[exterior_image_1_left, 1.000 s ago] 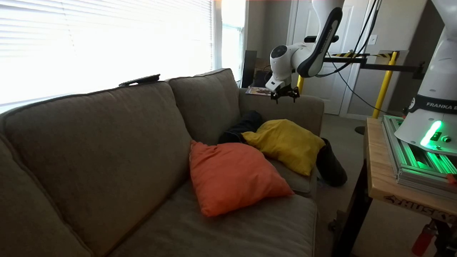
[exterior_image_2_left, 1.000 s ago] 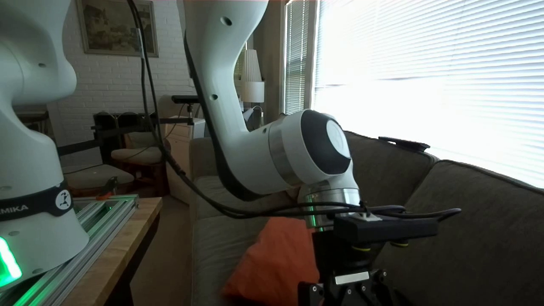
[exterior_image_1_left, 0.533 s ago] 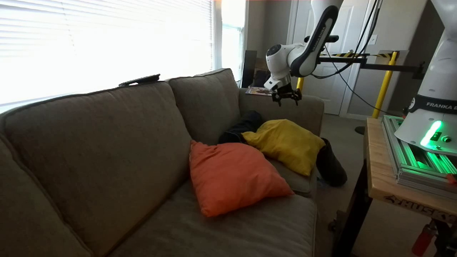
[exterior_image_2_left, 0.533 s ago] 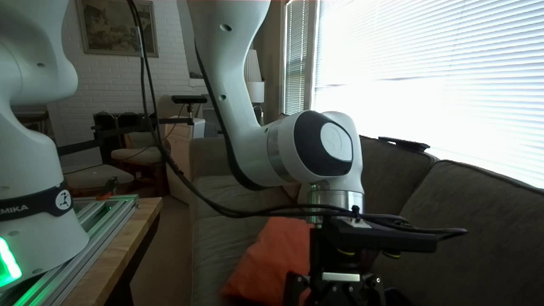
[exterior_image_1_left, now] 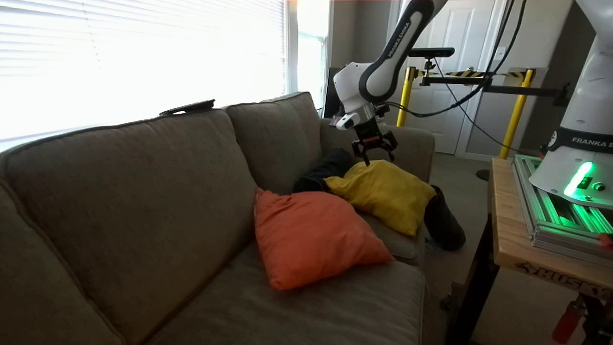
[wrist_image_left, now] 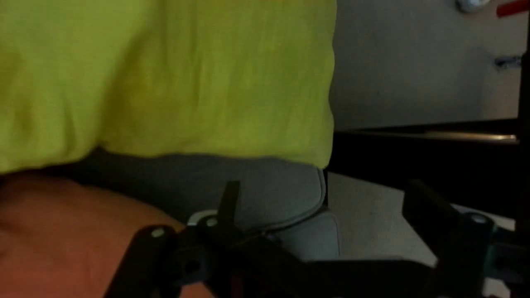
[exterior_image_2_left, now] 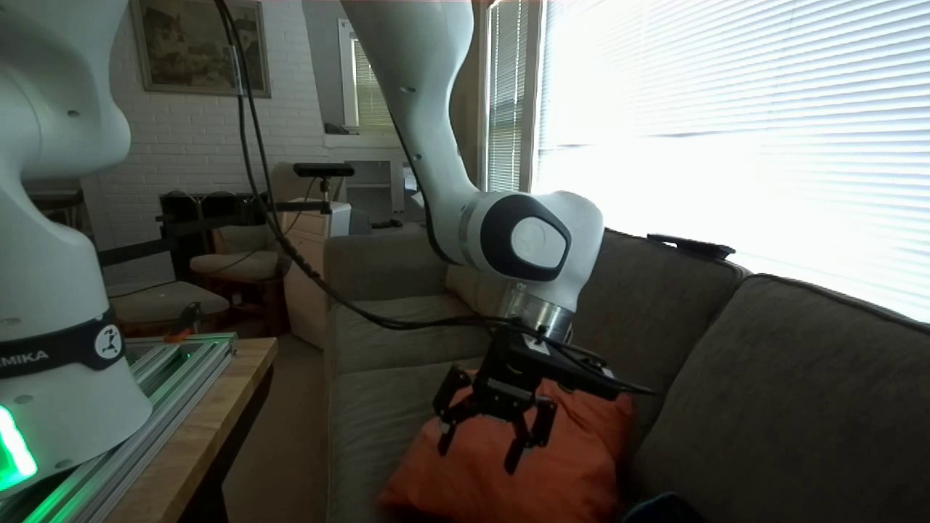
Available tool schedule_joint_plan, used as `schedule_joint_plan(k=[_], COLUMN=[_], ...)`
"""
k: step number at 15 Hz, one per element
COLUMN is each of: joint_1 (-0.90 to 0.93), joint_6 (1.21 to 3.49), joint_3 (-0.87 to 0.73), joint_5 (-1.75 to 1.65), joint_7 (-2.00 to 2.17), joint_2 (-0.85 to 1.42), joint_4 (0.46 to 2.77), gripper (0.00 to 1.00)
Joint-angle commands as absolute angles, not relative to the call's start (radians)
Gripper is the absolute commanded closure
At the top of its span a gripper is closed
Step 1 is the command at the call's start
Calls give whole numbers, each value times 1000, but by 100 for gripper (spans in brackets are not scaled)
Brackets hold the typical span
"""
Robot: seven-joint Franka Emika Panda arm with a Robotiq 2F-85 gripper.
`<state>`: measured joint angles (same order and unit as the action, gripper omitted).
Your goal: Move the pillows on the sofa
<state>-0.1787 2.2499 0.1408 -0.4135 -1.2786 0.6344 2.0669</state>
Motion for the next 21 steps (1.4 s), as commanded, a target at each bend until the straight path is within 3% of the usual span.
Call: schedule_joint_plan(k=[1,9,17,21], joint_1=[-162,-201,-259,-136], joint_6=[2294,2485,3001,3063], joint_3=[189,286,378,242], joint_5=[-201,127,176,82], joint_7=[-1279,-1261,-1220,-1051], joint_2=[724,872,1045,1082], joint_4=[1997,1886,1841,1810], gripper=[0,0,0,0])
